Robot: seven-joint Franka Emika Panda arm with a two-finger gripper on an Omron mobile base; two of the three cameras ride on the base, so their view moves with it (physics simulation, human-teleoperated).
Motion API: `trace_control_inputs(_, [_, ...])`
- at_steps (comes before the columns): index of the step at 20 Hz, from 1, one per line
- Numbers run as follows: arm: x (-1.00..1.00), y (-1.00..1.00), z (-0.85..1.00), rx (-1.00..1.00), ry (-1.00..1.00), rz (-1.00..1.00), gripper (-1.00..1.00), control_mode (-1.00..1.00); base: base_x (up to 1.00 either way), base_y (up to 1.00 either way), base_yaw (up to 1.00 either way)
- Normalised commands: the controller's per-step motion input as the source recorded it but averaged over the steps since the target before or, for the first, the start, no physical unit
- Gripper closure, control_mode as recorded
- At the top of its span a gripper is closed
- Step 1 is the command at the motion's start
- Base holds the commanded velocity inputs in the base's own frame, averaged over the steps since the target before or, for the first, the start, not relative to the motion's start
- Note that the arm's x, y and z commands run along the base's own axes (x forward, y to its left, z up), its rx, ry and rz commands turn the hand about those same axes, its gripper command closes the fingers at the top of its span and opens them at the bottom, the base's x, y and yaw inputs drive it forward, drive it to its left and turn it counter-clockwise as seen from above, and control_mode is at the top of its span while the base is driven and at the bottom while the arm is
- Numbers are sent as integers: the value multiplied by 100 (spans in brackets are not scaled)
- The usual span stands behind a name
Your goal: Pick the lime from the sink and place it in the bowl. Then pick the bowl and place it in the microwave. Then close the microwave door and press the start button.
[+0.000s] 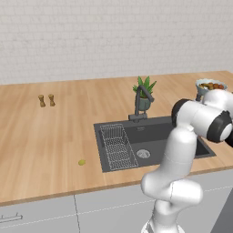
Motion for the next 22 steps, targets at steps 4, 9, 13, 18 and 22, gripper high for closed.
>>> trace_control_inputs(4, [13,11,0,-2,6,4,-100,-100,0,0,0])
trace_control_inputs(9, [14,0,-10,0,4,6,-100,-100,0,0,0])
trace_control_inputs(13, [6,0,-9,0,2,6,-100,-100,0,0,0])
trace_control_inputs(18, [0,0,-7,0,0,6,-100,-100,0,0,0])
trace_control_inputs(22, [1,0,-12,0,0,5,-100,-100,0,0,0])
